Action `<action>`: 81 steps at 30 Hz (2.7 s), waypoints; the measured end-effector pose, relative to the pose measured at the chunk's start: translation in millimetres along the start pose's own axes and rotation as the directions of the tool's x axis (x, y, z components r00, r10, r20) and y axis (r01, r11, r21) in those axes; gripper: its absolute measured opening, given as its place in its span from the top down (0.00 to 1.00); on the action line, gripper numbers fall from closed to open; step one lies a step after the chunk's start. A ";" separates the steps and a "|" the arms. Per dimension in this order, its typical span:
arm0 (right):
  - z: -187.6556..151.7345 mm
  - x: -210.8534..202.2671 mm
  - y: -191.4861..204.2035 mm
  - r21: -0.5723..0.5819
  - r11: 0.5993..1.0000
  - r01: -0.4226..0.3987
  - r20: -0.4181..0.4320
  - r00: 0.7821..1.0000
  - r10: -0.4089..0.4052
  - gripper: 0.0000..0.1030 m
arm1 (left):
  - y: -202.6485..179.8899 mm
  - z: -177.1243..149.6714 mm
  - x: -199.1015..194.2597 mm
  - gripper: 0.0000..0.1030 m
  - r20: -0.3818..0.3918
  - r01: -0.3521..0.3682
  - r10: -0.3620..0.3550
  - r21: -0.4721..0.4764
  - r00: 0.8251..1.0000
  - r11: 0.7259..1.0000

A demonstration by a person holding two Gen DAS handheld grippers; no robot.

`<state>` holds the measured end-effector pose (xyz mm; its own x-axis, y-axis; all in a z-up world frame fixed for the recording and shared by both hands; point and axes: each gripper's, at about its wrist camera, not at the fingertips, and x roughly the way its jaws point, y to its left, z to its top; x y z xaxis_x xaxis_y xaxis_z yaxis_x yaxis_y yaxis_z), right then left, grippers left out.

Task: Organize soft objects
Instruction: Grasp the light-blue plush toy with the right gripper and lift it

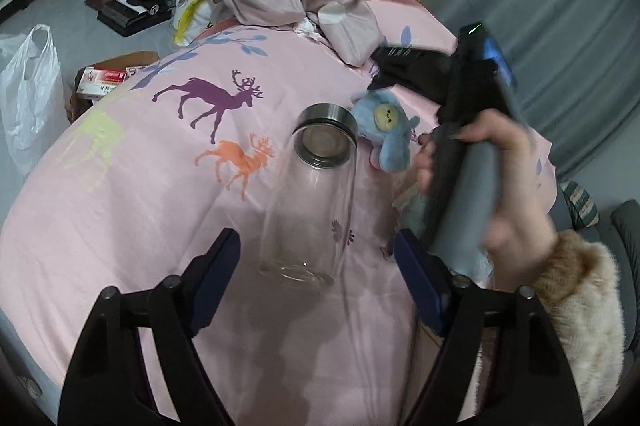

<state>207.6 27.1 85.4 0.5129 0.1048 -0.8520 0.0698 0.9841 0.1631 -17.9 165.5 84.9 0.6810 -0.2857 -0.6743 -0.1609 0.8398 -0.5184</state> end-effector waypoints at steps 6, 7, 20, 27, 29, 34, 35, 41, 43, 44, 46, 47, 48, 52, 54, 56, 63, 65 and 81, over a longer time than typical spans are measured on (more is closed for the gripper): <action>-7.1 27.3 -12.4 0.028 1.000 0.012 -0.052 0.999 -0.010 0.35 | 2.3 1.9 1.4 0.26 -0.015 0.020 -0.020 0.002 1.000 1.000; -8.4 24.2 -16.0 0.037 0.999 -0.012 -0.042 0.999 0.013 0.37 | 1.8 1.7 1.2 0.26 -0.013 0.019 -0.019 0.005 1.000 1.000; -78.6 -123.0 -63.0 -0.226 0.965 -0.132 0.113 0.980 0.161 0.38 | 1.9 -2.9 -9.5 0.26 0.047 -0.032 0.033 -0.006 0.998 0.999; -158.5 -132.2 -81.2 -0.327 0.941 -0.089 0.078 0.990 0.120 0.37 | -5.6 -12.1 -4.9 0.26 0.045 -0.098 0.097 0.026 0.994 0.995; -174.0 -123.9 -84.7 -0.340 0.938 -0.070 0.054 0.994 0.094 0.37 | -8.0 -14.4 -3.3 0.26 0.043 -0.110 0.108 0.040 0.993 0.993; -194.4 -114.9 -92.4 -0.385 0.922 -0.024 0.050 0.998 0.047 0.24 | -15.3 -20.9 -1.5 0.26 0.044 -0.137 0.134 0.078 0.990 0.987; -196.9 -117.2 -93.3 -0.389 0.921 -0.014 0.055 0.998 0.038 0.18 | -16.8 -22.3 -0.7 0.26 0.042 -0.141 0.138 0.088 0.990 0.986; -197.9 -158.5 -113.3 -0.355 0.929 -0.104 0.101 0.984 0.149 0.14 | -26.4 -31.1 4.8 0.21 0.007 -0.147 0.147 0.121 0.989 0.982; -196.2 -169.1 -120.9 -0.327 0.938 -0.111 0.121 0.980 0.158 0.14 | -32.0 -35.8 5.7 0.20 -0.003 -0.146 0.148 0.143 0.989 0.979; -194.8 -173.6 -125.8 -0.308 0.945 -0.113 0.126 0.979 0.158 0.14 | -34.8 -38.4 6.1 0.18 -0.012 -0.138 0.142 0.156 0.990 0.978; -193.0 -179.4 -132.5 -0.273 0.952 -0.137 0.146 0.972 0.182 0.14 | -39.1 -42.8 6.6 0.17 -0.029 -0.103 0.110 0.165 0.994 0.981; -191.2 -182.2 -137.0 -0.246 0.954 -0.168 0.157 0.965 0.211 0.14 | -40.8 -44.8 7.3 0.17 -0.048 -0.068 0.077 0.163 0.996 0.984; -189.0 -184.1 -141.4 -0.215 0.955 -0.202 0.162 0.957 0.239 0.14 | -42.8 -47.1 8.3 0.17 -0.072 -0.027 0.039 0.159 0.997 0.987; -182.6 -189.7 -152.0 -0.144 0.952 -0.271 0.198 0.934 0.296 0.14 | -56.2 -55.8 12.4 0.17 -0.108 0.051 -0.031 0.187 0.994 0.981; -177.8 -191.2 -156.0 -0.119 0.948 -0.294 0.227 0.922 0.314 0.14 | -61.9 -59.0 15.8 0.17 -0.121 0.074 -0.050 0.201 0.991 0.977; -171.4 -188.4 -160.5 -0.090 0.938 -0.334 0.225 0.911 0.346 0.14 | -63.5 -60.2 20.6 0.17 -0.143 0.096 -0.069 0.191 0.987 0.977; -136.6 -167.7 -156.0 -0.055 0.910 -0.411 0.156 0.897 0.414 0.14 | -68.6 -57.2 36.3 0.18 -0.189 0.174 -0.145 0.145 0.971 0.974; -125.1 -156.9 -149.6 -0.062 0.910 -0.410 0.124 0.902 0.415 0.14 | -70.8 -56.8 45.0 0.18 -0.206 0.185 -0.156 0.131 0.966 0.974; -124.1 -66.5 -145.9 -0.006 0.868 -0.496 -0.118 0.863 0.492 0.21 | -83.3 -57.4 79.3 0.44 -0.234 0.269 -0.238 0.109 0.943 0.957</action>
<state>57.2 -105.7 56.6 0.3759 0.5915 -0.7133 -0.1990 0.8034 0.5613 8.5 46.4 44.4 0.5132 -0.5773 -0.6351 0.1071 0.7772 -0.6200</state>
